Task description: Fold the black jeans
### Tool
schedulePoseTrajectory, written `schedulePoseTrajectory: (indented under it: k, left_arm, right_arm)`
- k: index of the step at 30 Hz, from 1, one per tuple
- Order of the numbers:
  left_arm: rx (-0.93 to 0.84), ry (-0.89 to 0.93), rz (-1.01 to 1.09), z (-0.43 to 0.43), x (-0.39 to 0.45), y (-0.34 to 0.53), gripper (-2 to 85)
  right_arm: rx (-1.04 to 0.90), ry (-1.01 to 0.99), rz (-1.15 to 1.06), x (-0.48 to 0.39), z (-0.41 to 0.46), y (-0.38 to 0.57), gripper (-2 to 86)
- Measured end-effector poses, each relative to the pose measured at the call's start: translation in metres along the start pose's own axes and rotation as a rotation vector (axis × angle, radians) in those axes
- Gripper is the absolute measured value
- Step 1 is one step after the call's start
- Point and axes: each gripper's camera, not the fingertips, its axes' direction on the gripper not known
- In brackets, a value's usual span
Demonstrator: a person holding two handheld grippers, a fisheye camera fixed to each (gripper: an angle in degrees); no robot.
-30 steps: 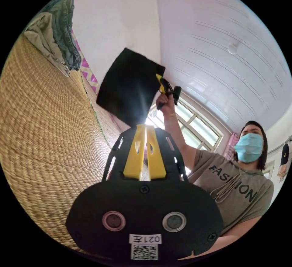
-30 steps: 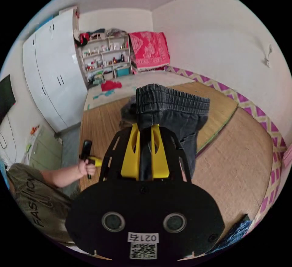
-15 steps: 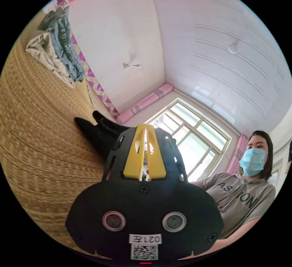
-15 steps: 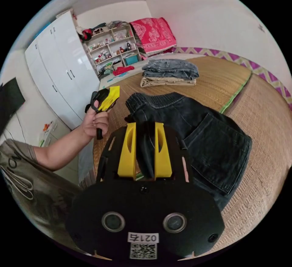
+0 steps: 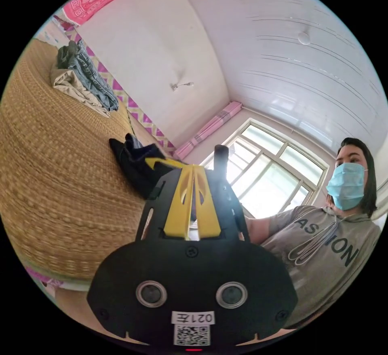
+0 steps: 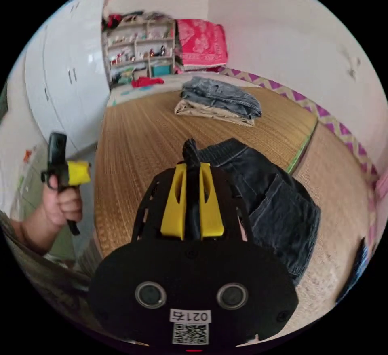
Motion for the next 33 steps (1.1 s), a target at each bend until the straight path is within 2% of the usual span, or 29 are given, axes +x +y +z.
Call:
schedulePoseTrajectory:
  k: [2, 6, 8, 11, 16, 17, 19, 21, 23, 26, 30, 33]
  left_arm:
    - [-0.048, -0.031, 0.012, 0.011, 0.010, -0.004, -0.9]
    - [-0.171, -0.075, 0.074, 0.056, 0.039, -0.022, -0.9]
    - [-0.211, -0.066, 0.101, 0.082, 0.049, -0.031, -0.9]
    - [-0.256, -0.030, 0.117, 0.129, 0.061, -0.046, -0.9]
    - [-0.376, -0.039, 0.075, 0.233, 0.071, -0.064, -0.9]
    - [-0.395, -0.043, 0.068, 0.246, 0.073, -0.065, -0.9]
    - [-0.481, -0.063, 0.058, 0.295, 0.083, -0.066, -0.9]
    - [-0.534, -0.097, 0.087, 0.326, 0.097, -0.066, -0.9]
    - [-0.588, -0.142, 0.135, 0.354, 0.115, -0.065, -0.9]
    - [-0.651, -0.192, 0.222, 0.397, 0.144, -0.064, -0.6]
    - [-0.765, -0.321, 0.442, 0.474, 0.193, -0.046, 1.7]
    - [-0.856, -0.467, 0.645, 0.535, 0.222, -0.021, 4.5]
  right_arm:
    - [0.135, -0.119, 0.178, 0.064, -0.049, 0.020, 4.6]
    - [0.337, -0.186, 0.411, 0.174, -0.160, 0.090, 4.5]
    - [0.472, -0.199, 0.579, 0.241, -0.239, 0.165, 4.5]
    - [0.558, -0.128, 0.776, 0.305, -0.315, 0.277, 4.7]
    - [0.437, 0.025, 1.062, 0.369, -0.303, 0.470, 5.6]
    - [0.391, -0.024, 1.182, 0.382, -0.287, 0.520, 6.1]
    - [0.405, -0.132, 1.271, 0.383, -0.272, 0.577, 6.7]
    - [0.538, -0.168, 1.228, 0.367, -0.278, 0.601, 7.1]
    - [0.526, -0.081, 1.194, 0.343, -0.286, 0.603, 7.6]
    - [0.524, -0.104, 1.202, 0.323, -0.277, 0.608, 7.6]
    - [0.558, -0.068, 1.217, 0.302, -0.277, 0.620, 7.0]
    - [0.533, 0.020, 1.134, 0.284, -0.280, 0.621, 5.9]
